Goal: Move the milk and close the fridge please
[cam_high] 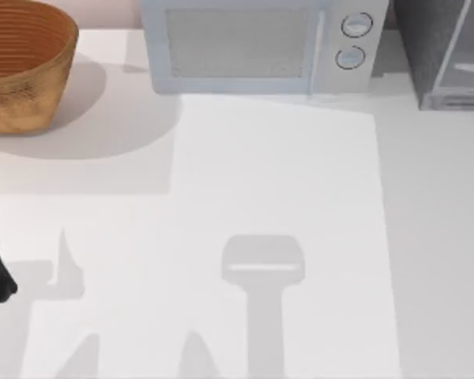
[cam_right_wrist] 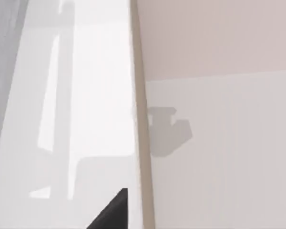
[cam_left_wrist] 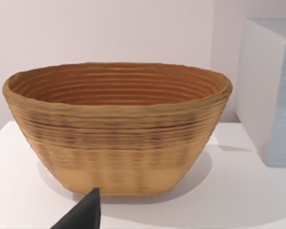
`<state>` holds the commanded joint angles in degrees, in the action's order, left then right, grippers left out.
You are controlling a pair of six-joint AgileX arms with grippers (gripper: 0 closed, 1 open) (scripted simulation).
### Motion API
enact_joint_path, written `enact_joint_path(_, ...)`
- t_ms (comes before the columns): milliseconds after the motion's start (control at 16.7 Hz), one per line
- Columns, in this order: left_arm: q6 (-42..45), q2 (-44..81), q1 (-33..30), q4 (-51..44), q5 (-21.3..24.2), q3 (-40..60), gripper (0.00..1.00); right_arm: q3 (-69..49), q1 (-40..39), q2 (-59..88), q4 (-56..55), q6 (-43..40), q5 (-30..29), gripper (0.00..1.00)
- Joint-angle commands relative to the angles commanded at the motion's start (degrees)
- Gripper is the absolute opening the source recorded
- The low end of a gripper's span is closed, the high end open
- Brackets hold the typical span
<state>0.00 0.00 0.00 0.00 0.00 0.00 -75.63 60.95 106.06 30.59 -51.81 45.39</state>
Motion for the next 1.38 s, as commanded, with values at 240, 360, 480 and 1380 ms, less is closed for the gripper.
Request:
enact_joint_path(240,0.0,0.0,0.0,0.0,0.0,0.0,1.0,0.6,-6.3,-0.6,-10.1,11.8,-1.5,1.0)
enact_joint_path(360,0.0,0.0,0.0,0.0,0.0,0.0,1.0,0.8,-7.5,-0.8,-12.3,14.1,-1.8,1.0)
enact_joint_path(480,0.0,0.0,0.0,0.0,0.0,0.0,1.0,0.8,-7.6,-0.8,-12.6,14.4,-1.9,1.0)
enact_joint_path(1380,0.0,0.0,0.0,0.0,0.0,0.0,1.0,11.6,-34.1,-7.5,-24.9,34.8,-23.9,1.0)
